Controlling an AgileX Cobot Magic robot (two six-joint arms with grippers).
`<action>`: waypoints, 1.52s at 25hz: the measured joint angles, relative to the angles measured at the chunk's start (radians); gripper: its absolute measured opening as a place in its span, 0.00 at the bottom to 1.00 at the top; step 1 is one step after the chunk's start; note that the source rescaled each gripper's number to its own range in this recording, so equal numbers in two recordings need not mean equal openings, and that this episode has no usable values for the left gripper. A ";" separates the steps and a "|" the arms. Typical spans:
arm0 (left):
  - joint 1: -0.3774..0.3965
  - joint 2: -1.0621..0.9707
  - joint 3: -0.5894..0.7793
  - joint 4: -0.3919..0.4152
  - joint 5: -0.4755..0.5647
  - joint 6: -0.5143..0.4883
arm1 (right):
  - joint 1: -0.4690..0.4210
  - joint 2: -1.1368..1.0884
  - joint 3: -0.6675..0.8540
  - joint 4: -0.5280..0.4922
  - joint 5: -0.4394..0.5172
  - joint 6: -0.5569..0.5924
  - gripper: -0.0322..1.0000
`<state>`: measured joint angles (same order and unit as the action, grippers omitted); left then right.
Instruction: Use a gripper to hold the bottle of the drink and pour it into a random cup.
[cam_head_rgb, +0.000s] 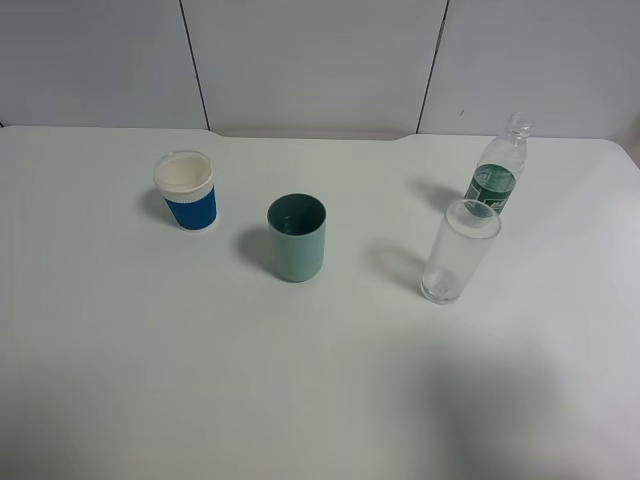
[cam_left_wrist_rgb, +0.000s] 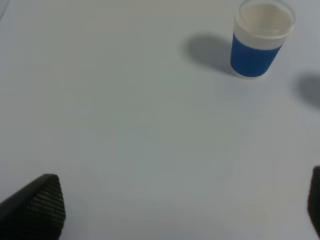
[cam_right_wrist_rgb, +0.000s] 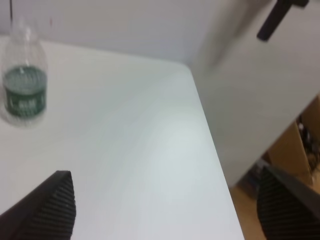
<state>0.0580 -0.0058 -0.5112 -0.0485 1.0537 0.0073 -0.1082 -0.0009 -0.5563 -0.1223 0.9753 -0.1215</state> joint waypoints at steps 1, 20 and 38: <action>0.000 0.000 0.000 0.000 0.000 0.000 | 0.000 -0.002 0.011 -0.009 0.013 0.010 0.56; 0.000 0.000 0.000 0.000 0.000 0.000 | 0.002 -0.002 0.052 0.079 0.111 0.031 0.56; 0.000 0.000 0.000 0.000 0.000 0.000 | 0.020 -0.002 0.052 0.150 0.111 0.037 0.56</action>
<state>0.0580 -0.0058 -0.5112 -0.0485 1.0537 0.0073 -0.0882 -0.0029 -0.5044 0.0277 1.0863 -0.0847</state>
